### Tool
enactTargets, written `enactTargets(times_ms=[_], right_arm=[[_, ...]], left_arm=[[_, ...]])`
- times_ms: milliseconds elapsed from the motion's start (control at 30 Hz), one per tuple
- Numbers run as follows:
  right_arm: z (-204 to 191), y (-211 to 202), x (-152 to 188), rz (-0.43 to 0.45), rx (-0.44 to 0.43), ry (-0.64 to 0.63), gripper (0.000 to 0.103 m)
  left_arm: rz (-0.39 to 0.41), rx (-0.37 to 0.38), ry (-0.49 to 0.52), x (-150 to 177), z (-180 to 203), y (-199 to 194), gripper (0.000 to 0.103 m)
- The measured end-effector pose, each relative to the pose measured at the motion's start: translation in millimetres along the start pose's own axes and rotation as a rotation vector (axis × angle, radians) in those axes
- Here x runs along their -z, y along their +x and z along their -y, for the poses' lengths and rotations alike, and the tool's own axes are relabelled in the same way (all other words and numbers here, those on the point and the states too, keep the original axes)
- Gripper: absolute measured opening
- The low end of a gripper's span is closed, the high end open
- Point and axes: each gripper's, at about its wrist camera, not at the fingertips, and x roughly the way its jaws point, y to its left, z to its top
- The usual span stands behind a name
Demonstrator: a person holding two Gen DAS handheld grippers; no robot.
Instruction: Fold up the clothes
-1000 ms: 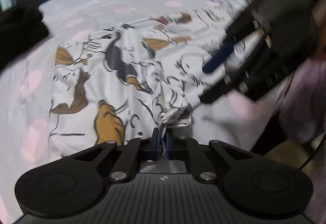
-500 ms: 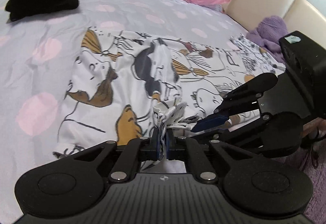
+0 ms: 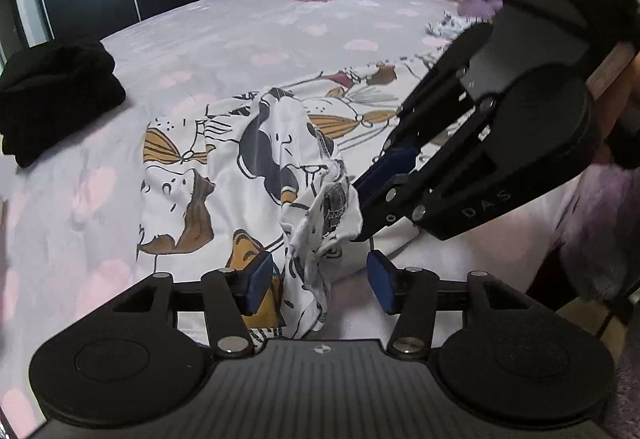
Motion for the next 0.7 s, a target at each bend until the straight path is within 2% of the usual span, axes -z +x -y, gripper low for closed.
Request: enactTargets(times_ms=[133, 200, 233, 300, 367, 500, 700], right_arm=[[0.0, -5.9, -1.1, 0.002, 0.006, -0.013, 0.022], [1.4, -8.6, -2.0, 0.011, 0.006, -0.010, 0.022], [2.1, -10.0, -2.4, 0.016, 0.006, -0.009, 0.022], [3.8, -11.7, -2.9, 0.021, 0.007, -0.005, 0.022], [5.7, -12.1, -2.7, 0.021, 0.008, 0.001, 0.022], [16.2, -17.8, -3.3, 0.025, 0.020, 0.036, 0.023], [63.4, -25.7, -15.9, 0.009, 0.066, 0.185, 0.030]], left_arm=[[0.012, -0.023, 0.010, -4.2, 0.9, 9.4, 0.049], [0.023, -0.025, 0.027, -6.3, 1.9, 12.7, 0.045], [0.025, -0.024, 0.035, -7.1, 2.6, 14.7, 0.039], [0.016, -0.016, 0.047, -7.6, 4.0, 19.6, 0.021], [0.003, -0.008, 0.038, -6.7, 2.9, 24.0, 0.010], [0.030, 0.013, -0.026, -7.9, -6.2, 17.1, 0.007], [0.089, 0.019, -0.129, -15.3, -26.2, 0.5, 0.007]])
